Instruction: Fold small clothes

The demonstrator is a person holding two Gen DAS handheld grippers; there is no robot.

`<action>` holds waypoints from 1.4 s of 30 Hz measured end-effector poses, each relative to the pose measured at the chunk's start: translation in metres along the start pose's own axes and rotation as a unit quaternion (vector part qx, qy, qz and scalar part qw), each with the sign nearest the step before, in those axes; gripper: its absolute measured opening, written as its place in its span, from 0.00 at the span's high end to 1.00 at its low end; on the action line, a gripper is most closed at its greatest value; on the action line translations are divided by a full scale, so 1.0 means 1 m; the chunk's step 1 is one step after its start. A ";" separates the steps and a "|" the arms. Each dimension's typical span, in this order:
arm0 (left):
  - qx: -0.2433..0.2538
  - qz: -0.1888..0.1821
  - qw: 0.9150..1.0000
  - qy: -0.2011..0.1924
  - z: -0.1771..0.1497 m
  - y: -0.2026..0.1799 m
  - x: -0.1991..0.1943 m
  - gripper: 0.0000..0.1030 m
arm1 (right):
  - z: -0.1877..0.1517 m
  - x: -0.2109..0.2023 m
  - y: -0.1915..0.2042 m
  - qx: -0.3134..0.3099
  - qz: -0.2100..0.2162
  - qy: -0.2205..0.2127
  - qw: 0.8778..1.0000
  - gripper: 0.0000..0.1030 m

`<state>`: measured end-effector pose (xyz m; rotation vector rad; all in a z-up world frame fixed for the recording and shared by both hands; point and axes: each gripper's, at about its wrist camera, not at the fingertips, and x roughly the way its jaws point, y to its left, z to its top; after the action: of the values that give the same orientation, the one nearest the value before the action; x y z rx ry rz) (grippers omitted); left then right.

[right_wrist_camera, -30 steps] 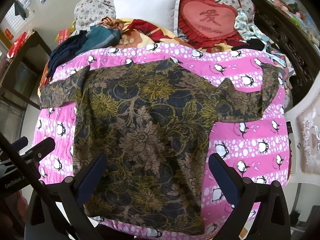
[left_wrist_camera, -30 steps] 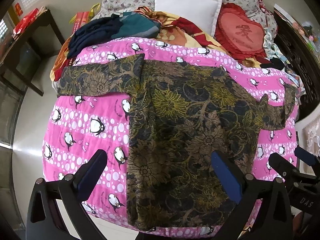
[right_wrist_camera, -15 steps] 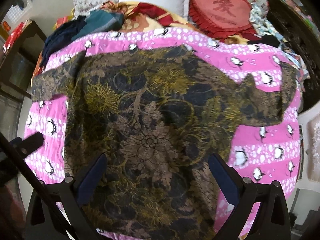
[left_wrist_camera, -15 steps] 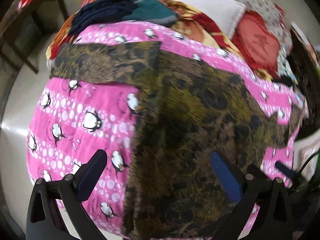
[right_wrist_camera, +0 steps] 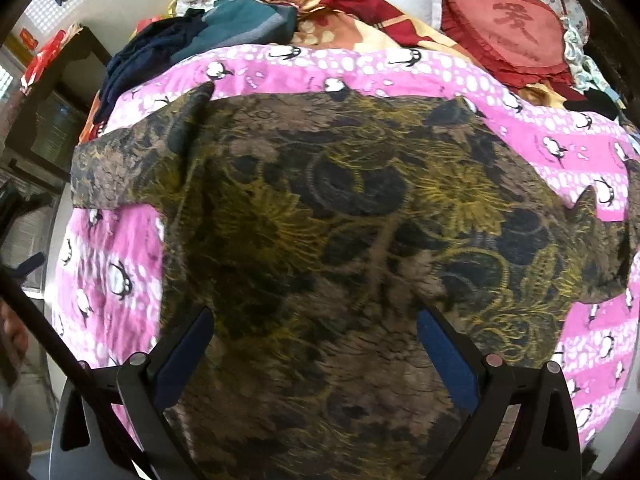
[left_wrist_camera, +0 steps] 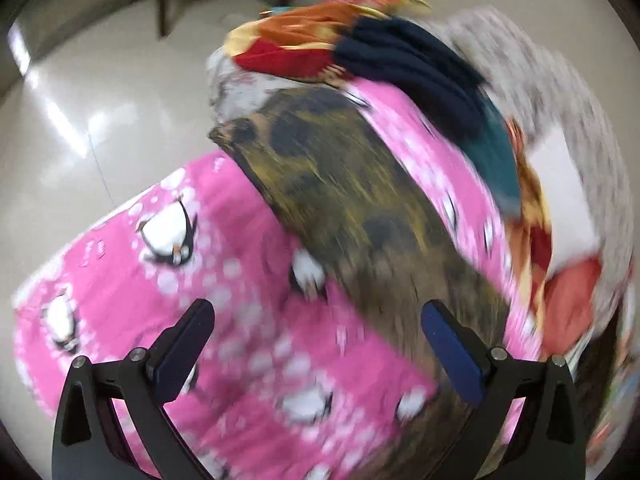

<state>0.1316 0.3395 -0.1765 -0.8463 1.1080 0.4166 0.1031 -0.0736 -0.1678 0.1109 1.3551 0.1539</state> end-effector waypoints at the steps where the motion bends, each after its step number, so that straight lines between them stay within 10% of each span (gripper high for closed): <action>1: -0.032 -0.018 0.999 -0.002 0.011 0.010 0.009 0.00 | -0.001 0.003 0.003 0.002 0.004 0.006 1.000 0.00; 12: -0.128 -0.087 0.988 -0.012 0.049 0.030 0.071 0.09 | -0.010 0.018 0.004 0.010 0.013 0.035 0.999 0.00; 14: -0.133 -0.096 0.986 -0.016 0.055 0.032 0.073 0.29 | -0.009 0.018 0.001 0.014 0.012 0.034 0.999 0.00; 16: -0.144 -0.103 0.984 0.002 0.060 0.036 0.079 0.85 | -0.008 0.018 -0.002 0.018 0.012 0.034 0.999 0.00; 17: -0.149 -0.102 0.983 0.014 0.062 0.038 0.081 0.95 | -0.008 0.017 -0.004 0.021 0.013 0.033 0.999 0.00; 25: 0.036 -0.084 0.994 -0.067 0.056 -0.049 -0.017 0.96 | -0.008 0.008 -0.028 0.050 0.024 0.027 0.998 0.00; 32: 0.292 -0.143 0.941 -0.098 -0.056 -0.207 -0.088 0.96 | -0.006 -0.009 -0.078 0.104 0.031 0.009 0.994 0.00; 42: 0.477 -0.182 0.856 0.086 -0.294 -0.331 0.028 0.96 | -0.011 -0.035 -0.197 0.178 -0.016 -0.021 0.984 0.00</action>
<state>0.1877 -0.0982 -0.1292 -0.1770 1.1050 -0.5281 0.0943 -0.2739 -0.1693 0.3908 1.3310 -0.1193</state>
